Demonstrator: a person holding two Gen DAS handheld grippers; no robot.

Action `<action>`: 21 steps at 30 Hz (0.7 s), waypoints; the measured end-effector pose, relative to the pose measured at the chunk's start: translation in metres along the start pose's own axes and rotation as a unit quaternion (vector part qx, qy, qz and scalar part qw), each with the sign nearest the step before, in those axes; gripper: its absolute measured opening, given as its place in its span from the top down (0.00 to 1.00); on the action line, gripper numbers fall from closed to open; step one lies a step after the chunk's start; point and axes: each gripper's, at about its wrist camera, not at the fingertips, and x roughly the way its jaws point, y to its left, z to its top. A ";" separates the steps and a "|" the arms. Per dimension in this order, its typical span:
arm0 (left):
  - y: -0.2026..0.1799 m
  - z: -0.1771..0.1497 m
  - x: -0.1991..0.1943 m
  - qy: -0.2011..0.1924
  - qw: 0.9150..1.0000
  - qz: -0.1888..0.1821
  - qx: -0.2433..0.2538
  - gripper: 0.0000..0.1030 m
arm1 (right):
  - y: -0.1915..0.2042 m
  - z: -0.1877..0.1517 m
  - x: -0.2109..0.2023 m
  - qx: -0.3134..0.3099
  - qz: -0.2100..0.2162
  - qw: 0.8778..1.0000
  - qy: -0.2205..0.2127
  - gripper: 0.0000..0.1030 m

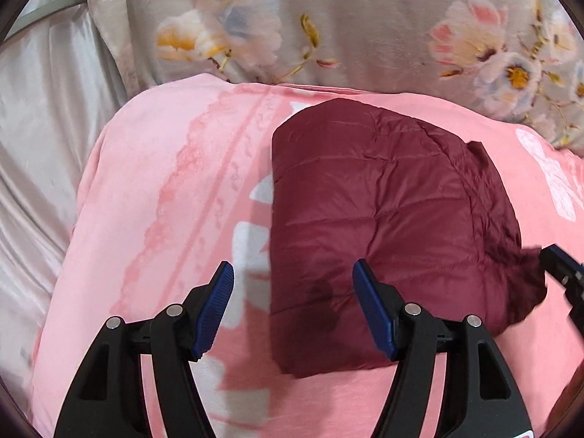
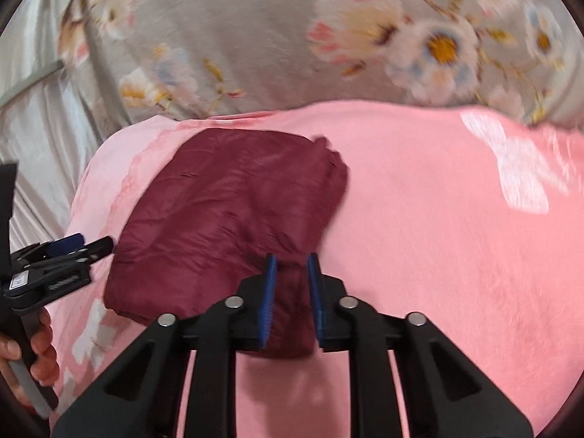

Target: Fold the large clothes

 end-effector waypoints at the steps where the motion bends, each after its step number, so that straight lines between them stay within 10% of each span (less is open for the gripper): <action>1: -0.005 0.002 0.004 0.002 1.000 0.014 -0.001 0.35 | 0.007 0.002 0.005 -0.010 -0.008 1.000 0.000 0.89; 21: -0.030 -0.030 0.064 -0.018 0.997 0.054 -0.043 0.28 | 0.012 -0.034 0.077 0.002 -0.036 0.999 0.015 0.90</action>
